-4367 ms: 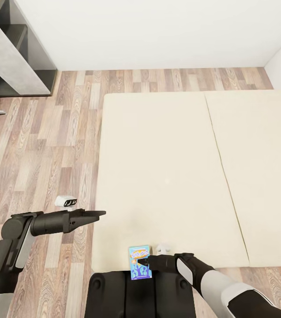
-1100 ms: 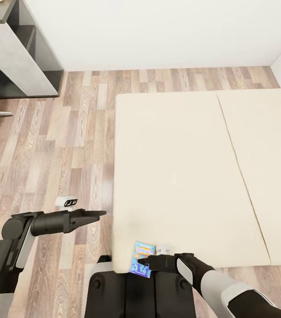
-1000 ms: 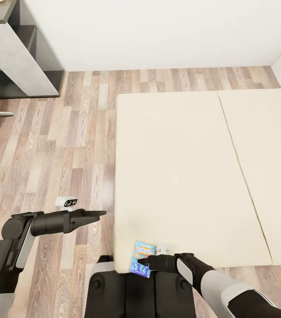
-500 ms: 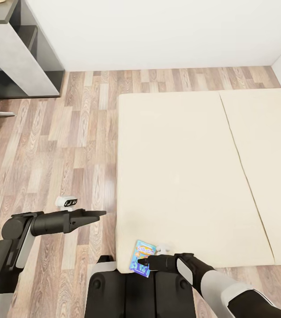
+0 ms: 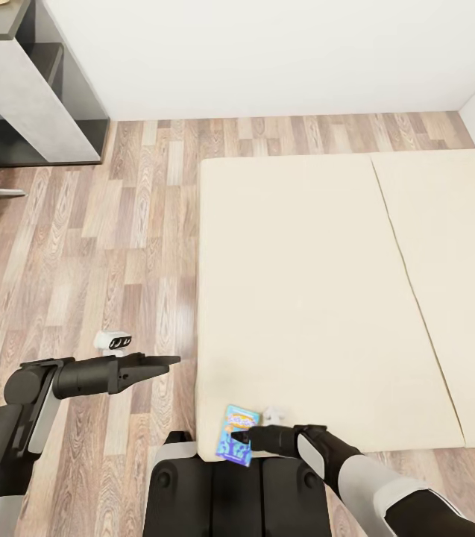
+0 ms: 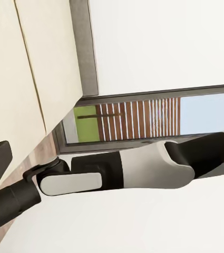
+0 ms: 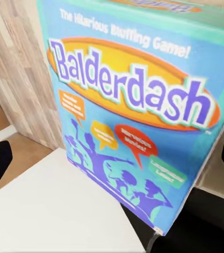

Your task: Put all the toys in the child's room - the three board games (two on the bed and one on the table), the two jigsaw puzzles on the table, and the tennis ball on the table - inside the toy box on the table in the child's room.

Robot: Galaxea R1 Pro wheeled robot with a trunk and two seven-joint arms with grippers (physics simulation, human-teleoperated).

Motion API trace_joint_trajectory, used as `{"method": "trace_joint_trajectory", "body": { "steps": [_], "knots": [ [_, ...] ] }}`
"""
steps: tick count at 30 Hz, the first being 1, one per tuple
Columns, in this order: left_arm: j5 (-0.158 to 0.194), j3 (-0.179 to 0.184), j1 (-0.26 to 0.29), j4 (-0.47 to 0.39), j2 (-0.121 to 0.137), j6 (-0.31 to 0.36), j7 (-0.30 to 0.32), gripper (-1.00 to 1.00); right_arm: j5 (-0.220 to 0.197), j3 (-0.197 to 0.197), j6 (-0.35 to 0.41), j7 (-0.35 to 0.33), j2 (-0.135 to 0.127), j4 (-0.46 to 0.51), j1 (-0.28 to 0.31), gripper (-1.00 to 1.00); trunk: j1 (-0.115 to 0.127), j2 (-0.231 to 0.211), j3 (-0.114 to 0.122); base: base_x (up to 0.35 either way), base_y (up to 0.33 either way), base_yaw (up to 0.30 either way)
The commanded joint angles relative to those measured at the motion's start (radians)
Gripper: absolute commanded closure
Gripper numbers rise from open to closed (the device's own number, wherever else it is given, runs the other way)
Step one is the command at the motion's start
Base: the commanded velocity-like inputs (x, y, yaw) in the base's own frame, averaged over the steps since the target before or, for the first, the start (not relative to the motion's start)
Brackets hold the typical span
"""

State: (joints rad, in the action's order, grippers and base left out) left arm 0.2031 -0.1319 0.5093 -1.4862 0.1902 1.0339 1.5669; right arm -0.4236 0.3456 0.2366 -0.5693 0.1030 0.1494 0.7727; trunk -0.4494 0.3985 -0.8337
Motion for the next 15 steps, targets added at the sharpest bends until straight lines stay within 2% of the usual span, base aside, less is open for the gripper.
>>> {"method": "trace_joint_trajectory", "body": {
  "steps": [1,15],
  "knots": [
    [-0.001,0.000,0.000,0.000,0.001,0.011,0.004,-1.00,-0.010,0.003,0.010,0.002,-0.001,-0.001,0.000,-1.00,-0.001,0.001,-0.001,0.000,0.000,0.000],
    [-0.001,0.000,0.000,0.000,0.002,0.010,0.004,-1.00,-0.012,0.001,0.015,0.005,-0.006,-0.004,0.000,-1.00,-0.001,0.001,-0.001,0.000,0.000,0.000]
  ]
}}
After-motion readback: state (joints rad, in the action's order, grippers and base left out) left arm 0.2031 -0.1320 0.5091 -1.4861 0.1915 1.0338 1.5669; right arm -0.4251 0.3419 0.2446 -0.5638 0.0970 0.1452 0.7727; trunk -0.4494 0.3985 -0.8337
